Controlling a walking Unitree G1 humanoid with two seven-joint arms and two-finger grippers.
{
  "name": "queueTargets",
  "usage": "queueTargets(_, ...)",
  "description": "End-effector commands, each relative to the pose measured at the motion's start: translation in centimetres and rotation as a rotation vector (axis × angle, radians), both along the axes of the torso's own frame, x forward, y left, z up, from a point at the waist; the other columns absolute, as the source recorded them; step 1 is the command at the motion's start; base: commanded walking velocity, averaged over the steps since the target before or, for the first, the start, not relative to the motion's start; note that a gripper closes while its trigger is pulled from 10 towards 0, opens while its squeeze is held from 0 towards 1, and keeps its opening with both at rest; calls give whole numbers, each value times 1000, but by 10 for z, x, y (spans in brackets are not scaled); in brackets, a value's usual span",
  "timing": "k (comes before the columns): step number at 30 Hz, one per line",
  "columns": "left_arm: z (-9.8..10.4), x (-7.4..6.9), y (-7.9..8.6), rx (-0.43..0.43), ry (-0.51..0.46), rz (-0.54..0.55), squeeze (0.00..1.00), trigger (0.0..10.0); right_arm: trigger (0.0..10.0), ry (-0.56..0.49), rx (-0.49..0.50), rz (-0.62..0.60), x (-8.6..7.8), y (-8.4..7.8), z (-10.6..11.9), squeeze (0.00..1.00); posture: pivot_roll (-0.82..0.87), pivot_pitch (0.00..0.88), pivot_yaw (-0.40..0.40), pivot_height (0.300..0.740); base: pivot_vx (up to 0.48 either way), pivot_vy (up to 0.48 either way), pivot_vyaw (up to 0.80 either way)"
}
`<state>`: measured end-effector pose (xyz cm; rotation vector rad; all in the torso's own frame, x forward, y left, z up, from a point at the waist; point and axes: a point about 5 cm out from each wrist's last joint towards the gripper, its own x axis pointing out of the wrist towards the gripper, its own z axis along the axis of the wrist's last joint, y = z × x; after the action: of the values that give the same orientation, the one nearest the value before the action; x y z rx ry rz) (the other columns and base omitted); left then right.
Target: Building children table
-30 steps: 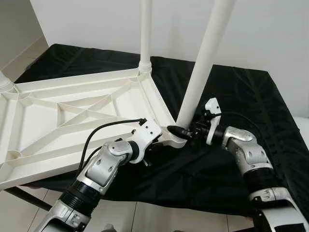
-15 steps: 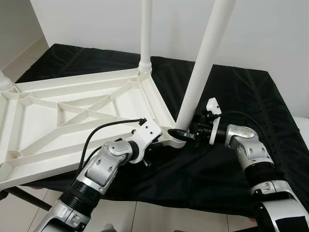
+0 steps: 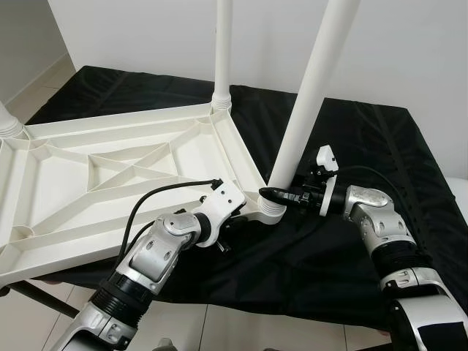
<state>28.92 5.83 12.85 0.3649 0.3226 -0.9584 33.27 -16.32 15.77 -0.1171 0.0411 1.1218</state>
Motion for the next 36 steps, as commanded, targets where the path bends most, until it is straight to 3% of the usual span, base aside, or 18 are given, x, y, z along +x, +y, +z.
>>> queueTargets(1,-2,-3,-3,0,15,-39,0,10000,0,-7,75,33,-4,9,4,0,20,0,-29,740,0,0,0)
queueTargets(12,-2,-3,-2,-2,18,-37,0,10000,0,-38,116,-47,-13,26,-2,0,14,5,-26,740,0,0,0)
queueTargets(25,-2,-3,-2,-2,20,-38,0,10000,0,-42,155,-235,-17,41,-5,0,12,9,-25,740,0,0,0)
queueTargets(36,-2,-3,-1,-2,20,-35,0,10000,0,-8,193,-464,-21,59,-11,0,15,11,-29,740,0,0,0)
